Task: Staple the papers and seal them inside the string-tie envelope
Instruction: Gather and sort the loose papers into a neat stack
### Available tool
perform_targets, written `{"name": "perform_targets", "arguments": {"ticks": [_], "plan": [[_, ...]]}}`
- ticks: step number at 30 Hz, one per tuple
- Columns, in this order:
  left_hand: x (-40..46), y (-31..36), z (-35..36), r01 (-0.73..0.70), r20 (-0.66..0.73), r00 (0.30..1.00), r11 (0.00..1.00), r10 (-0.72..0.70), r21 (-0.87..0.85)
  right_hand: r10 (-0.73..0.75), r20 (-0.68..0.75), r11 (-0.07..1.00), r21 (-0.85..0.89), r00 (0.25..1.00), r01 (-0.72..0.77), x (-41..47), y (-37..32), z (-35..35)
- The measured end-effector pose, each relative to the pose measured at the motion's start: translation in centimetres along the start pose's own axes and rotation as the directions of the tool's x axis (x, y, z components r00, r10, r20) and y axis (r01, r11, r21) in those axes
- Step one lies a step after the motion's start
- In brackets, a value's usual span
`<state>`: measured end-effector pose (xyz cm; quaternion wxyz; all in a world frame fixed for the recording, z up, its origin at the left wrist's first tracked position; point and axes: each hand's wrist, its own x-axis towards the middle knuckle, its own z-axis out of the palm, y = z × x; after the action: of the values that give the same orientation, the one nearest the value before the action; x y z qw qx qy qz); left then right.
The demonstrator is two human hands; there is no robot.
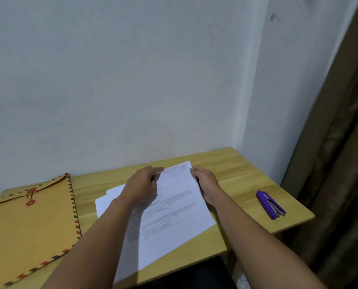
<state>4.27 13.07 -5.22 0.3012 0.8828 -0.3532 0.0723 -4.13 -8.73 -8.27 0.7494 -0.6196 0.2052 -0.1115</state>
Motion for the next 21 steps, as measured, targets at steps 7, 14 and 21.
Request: {"name": "perform_targets", "arguments": {"ticks": [7,14,21], "plan": [[0.10,-0.01,-0.12,-0.020,0.009,1.000,1.000,0.020,0.007,0.006,0.054,0.998,0.063,0.999,-0.010,-1.04,-0.15,0.01],[0.01,-0.21,-0.18,-0.060,-0.045,0.997,0.997,0.057,-0.050,-0.001,0.047,1.000,-0.005,0.999,0.001,-0.34,0.41,0.24],[0.19,-0.36,-0.48,-0.051,-0.011,0.999,0.998,0.052,0.038,0.003,0.106,1.000,0.010,0.994,-0.004,-0.82,0.32,-0.05]]}}
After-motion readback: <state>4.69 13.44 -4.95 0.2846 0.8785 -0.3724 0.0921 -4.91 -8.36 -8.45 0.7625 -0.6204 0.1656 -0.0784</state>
